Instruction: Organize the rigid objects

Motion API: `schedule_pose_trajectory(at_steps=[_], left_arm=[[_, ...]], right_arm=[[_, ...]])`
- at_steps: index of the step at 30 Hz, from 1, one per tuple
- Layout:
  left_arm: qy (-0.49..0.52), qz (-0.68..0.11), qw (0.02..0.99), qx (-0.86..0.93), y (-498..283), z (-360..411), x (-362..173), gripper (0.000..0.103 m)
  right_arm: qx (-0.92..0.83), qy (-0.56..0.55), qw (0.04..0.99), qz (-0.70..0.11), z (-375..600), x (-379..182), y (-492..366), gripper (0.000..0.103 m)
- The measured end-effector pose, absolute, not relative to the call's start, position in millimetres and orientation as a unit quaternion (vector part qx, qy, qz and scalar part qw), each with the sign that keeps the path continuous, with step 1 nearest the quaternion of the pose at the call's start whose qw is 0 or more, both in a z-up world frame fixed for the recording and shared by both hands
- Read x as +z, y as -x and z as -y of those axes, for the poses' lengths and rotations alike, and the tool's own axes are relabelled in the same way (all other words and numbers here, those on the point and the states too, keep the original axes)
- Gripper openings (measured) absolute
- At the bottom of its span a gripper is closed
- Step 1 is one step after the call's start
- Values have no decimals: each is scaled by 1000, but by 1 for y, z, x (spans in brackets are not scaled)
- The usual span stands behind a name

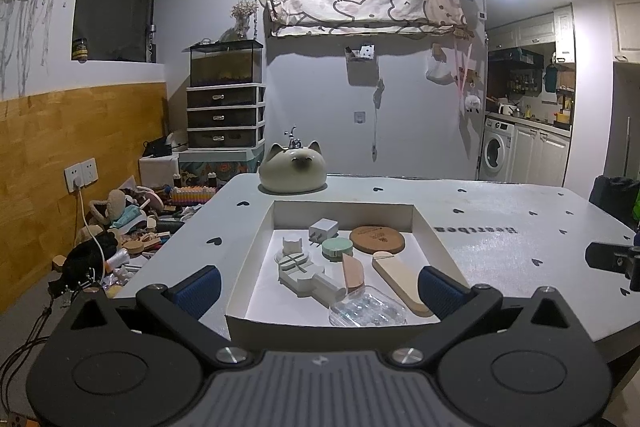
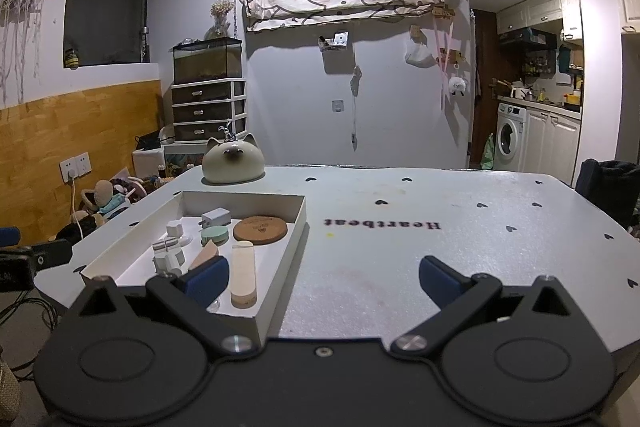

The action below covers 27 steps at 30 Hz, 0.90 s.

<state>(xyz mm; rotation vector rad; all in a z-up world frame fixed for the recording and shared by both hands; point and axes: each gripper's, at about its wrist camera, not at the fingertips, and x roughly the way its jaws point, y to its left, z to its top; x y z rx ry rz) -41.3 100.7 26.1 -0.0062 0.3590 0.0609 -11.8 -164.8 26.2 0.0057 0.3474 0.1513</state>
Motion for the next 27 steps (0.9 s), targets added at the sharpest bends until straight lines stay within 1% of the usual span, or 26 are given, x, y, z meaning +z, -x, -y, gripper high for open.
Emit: schedule_pose_trajectory(at_steps=[27], left_arm=[[3, -178, 983, 30, 41, -101, 26, 103]], right_arm=[[74, -3, 982, -173, 166, 25, 12, 102]])
